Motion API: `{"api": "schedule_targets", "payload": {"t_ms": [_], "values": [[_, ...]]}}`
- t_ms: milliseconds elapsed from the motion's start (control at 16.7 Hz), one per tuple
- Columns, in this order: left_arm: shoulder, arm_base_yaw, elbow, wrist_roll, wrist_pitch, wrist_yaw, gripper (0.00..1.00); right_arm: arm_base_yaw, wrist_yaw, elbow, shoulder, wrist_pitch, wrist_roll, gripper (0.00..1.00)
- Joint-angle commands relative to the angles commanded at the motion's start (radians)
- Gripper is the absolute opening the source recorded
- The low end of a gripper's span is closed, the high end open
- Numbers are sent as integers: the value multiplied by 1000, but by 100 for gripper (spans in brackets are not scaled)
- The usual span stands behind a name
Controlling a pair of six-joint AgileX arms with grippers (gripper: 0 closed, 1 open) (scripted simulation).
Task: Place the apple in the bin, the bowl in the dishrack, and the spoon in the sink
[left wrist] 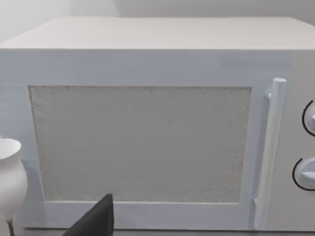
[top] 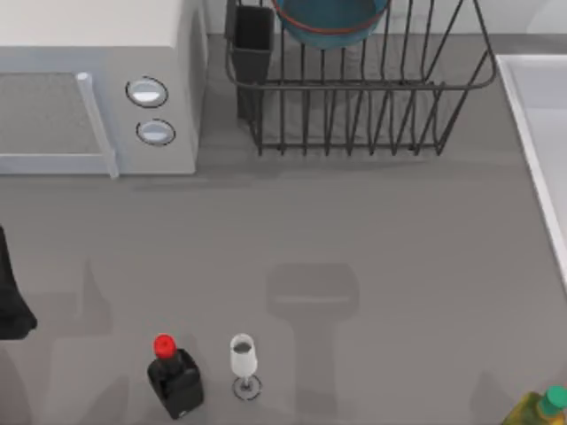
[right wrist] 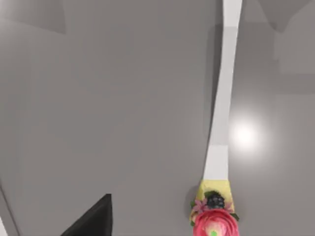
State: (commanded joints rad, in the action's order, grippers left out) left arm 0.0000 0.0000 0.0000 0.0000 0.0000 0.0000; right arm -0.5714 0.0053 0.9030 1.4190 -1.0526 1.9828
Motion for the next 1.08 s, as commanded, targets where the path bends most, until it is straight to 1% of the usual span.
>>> {"api": "schedule_targets", "payload": {"t_ms": [300, 840, 1080], "values": [[0, 0, 0, 0, 0, 0, 100, 2, 0, -25, 17, 37, -2, 100], [0, 0, 0, 0, 0, 0, 100, 1, 0, -218, 192, 415, -4, 100], [0, 0, 0, 0, 0, 0, 100, 1, 0, -249, 219, 468, -5, 100]]}}
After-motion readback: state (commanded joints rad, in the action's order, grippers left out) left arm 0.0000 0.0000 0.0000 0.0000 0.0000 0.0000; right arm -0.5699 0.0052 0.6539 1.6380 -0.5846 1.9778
